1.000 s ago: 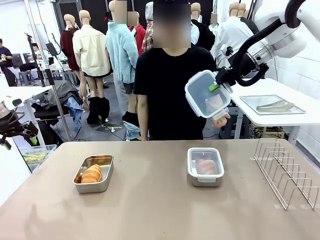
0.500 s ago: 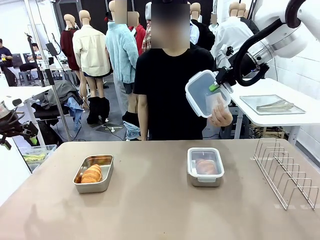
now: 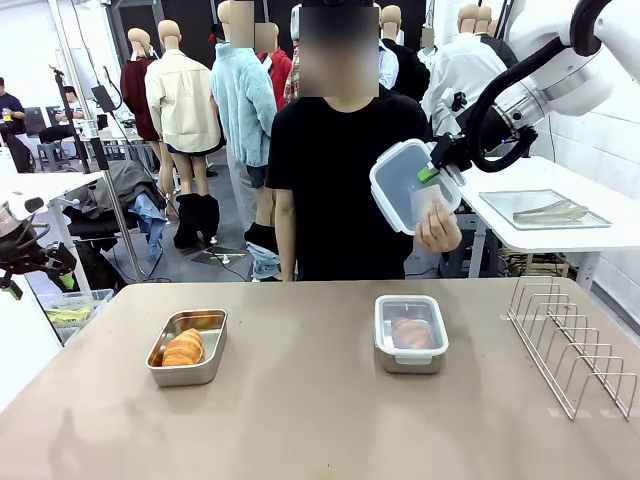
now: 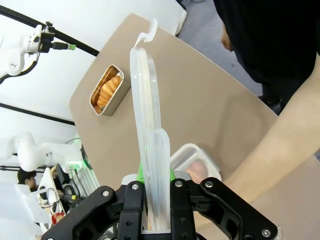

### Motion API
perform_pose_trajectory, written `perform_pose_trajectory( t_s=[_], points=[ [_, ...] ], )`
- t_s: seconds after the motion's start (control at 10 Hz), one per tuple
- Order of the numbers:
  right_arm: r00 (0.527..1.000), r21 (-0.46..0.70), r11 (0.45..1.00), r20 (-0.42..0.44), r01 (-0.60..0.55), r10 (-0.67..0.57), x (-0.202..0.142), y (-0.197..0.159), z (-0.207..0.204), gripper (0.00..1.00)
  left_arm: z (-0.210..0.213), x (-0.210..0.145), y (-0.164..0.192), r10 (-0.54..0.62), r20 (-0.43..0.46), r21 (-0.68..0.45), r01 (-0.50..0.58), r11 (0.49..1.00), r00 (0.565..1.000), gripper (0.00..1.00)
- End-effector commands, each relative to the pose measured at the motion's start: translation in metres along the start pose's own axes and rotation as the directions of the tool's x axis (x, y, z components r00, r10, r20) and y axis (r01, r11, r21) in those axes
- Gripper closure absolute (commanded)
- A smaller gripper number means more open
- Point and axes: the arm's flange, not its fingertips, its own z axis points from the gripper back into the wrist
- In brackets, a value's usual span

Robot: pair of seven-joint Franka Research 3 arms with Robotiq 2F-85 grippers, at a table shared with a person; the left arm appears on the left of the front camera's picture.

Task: Place the bread in airtight containers.
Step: Release when the human grabs the Airtight Container lid.

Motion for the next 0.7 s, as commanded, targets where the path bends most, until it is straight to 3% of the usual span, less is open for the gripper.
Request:
perform_pose_trajectory(
  t_s=[0.0,0.1,0.6],
  points=[
    [1.0,0.005,1.0,0.008,0.002,-0.002,0.0,0.003,0.0,1.0,0.001,0.0,0.002,0.003,0.002,0.002,-0.003,1.0,1.0,0.0],
    [1.0,0.0,1.0,0.0,0.0,0.0,0.0,0.0,0.0,1.0,0.001,0.0,0.002,0.003,0.002,0.002,-0.003,1.0,1.0,0.0],
    [1.0,-0.041,0.999,-0.031,-0.003,0.002,-0.007,0.007,0.018,0.02,0.001,0.0,0.002,0.003,0.002,0.002,-0.003,1.0,1.0,0.0]
  ],
)
